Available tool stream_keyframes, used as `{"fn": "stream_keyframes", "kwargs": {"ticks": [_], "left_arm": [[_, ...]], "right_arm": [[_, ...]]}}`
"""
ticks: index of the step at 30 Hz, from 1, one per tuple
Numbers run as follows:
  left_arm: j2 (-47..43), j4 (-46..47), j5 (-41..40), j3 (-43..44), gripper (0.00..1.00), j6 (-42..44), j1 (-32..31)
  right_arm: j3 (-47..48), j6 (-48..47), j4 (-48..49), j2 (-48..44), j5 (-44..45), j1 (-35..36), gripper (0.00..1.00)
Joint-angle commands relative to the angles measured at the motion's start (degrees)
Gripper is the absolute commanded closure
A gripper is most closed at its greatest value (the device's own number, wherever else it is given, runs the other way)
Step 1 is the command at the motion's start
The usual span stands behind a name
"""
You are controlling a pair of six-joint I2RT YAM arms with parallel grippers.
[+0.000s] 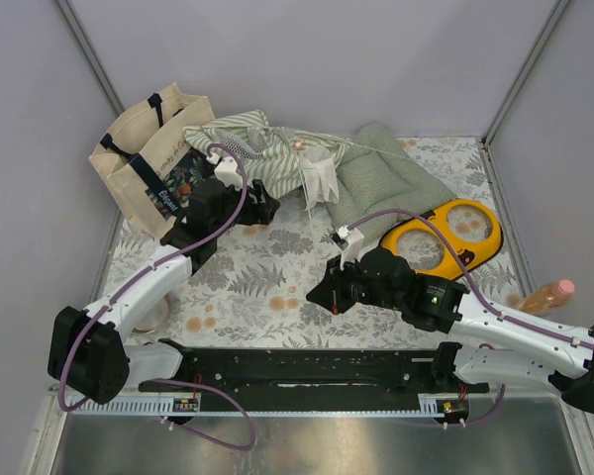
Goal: Set up the pet tent
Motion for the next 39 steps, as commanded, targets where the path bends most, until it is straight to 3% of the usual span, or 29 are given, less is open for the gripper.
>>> {"fn": "stream_keyframes", "kwargs": {"ticks": [1, 5, 8, 13, 32, 39], "left_arm": [[1.7, 4.7, 1.7, 3.0, 0.25, 0.1, 0.2], [4.1, 5.8, 1.6, 4.7, 0.37, -1.2, 0.4], [6.1, 6.1, 1.9, 5.9, 0.53, -1.5, 0.4], [6.2, 5.6, 3.0, 6.3, 1.0, -1.7, 0.5], [-8.2, 4.5, 12.6, -5.5, 1.0, 1.0, 0.4], [-9.4, 1.9, 13.5, -6.1, 1.0, 0.4, 0.4]], "right_arm": [[2.5, -3.6, 4.7, -0.7, 4.8, -0.5, 1.0], [2.2, -3.5, 4.6, -0.9, 4.7, -0.5, 1.0], [1.9, -3.5, 4.8, -0.9, 4.8, -0.5, 1.0], [1.5, -3.5, 5.9, -0.3, 4.8, -0.5, 1.0], [18.2, -4.1, 30.1, 15.1, 17.4, -0.9, 1.0], [21.7, -4.4, 36.6, 22.2, 17.7, -5.5, 1.0]]}}
